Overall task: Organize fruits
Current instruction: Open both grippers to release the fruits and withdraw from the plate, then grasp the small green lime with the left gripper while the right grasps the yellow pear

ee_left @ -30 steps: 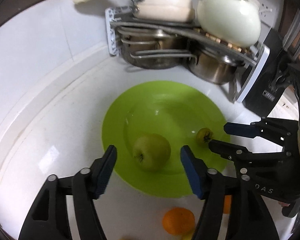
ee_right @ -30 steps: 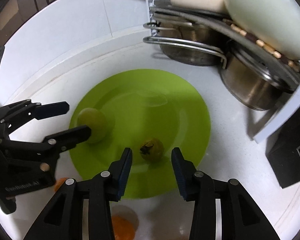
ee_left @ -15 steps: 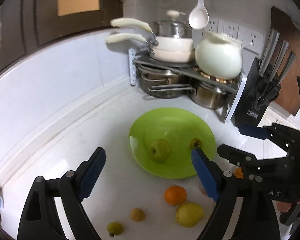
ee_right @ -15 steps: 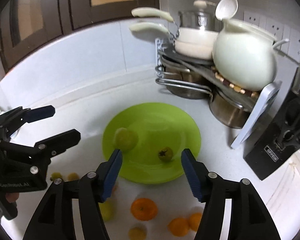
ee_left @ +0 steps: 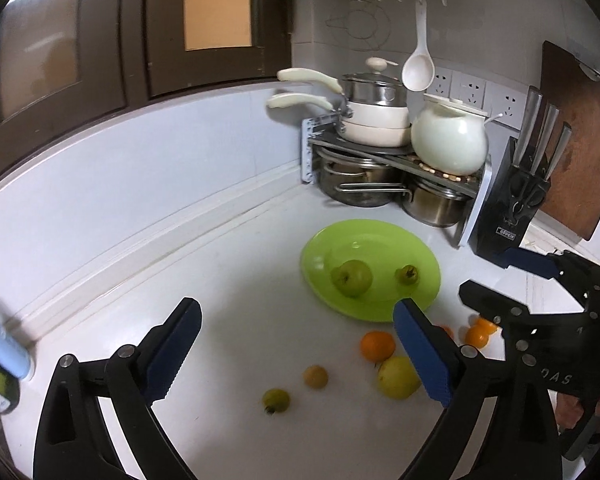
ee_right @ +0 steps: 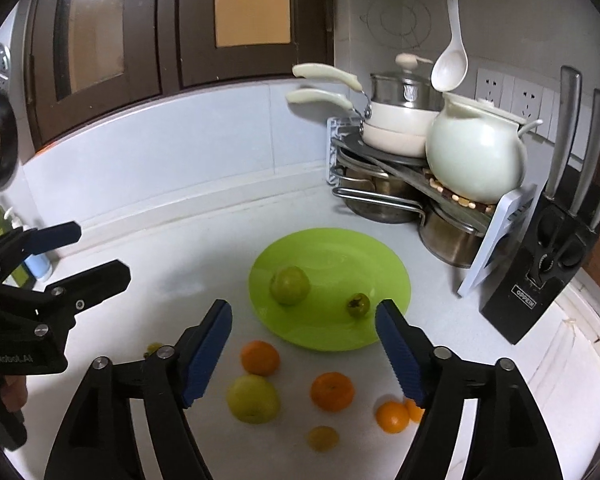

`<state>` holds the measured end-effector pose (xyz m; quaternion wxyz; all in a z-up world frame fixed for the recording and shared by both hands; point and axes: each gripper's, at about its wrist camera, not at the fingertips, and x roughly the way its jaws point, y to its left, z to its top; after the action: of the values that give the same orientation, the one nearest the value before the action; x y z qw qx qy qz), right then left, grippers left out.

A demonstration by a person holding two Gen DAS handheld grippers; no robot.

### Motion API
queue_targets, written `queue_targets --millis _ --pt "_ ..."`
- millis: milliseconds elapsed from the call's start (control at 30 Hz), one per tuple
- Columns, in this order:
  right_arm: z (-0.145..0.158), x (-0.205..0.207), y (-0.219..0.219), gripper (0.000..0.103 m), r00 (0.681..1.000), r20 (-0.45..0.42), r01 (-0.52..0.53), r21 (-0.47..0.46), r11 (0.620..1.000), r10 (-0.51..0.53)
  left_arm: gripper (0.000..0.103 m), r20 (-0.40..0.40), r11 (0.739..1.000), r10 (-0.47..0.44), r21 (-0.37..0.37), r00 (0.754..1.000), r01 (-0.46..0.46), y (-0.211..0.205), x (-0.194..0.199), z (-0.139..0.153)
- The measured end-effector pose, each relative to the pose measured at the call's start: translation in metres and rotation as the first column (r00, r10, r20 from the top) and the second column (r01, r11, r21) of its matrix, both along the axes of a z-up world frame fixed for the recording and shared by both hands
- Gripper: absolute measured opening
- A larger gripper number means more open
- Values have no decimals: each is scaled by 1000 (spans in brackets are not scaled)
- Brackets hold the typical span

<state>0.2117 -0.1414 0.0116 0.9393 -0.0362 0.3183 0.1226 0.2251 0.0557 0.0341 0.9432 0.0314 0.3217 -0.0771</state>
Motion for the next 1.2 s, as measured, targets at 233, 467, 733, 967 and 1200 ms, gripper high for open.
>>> queue_targets --millis 233,467,733,967,1200 --pt "-4 -20 12 77 1000 26 13 1 1000 -13 98 -6 999 29 34 1000 -29 20 -21 -13" --pt "-21 -35 22 77 1000 -8 10 -5 1000 -10 98 -3 998 24 64 1000 -24 31 -38 -31" --pt "-47 -38 24 77 996 -84 1 -16 1000 -3 98 -35 998 15 65 999 -13 34 -42 -56" --pt "-69 -33 30 77 991 -130 -16 -45 999 10 90 -80 998 -8 65 997 13 35 -36 -85" --pt "-89 -21 39 77 982 -184 -51 -50 997 41 79 -145 998 -25 59 989 34 38 -18 -111"
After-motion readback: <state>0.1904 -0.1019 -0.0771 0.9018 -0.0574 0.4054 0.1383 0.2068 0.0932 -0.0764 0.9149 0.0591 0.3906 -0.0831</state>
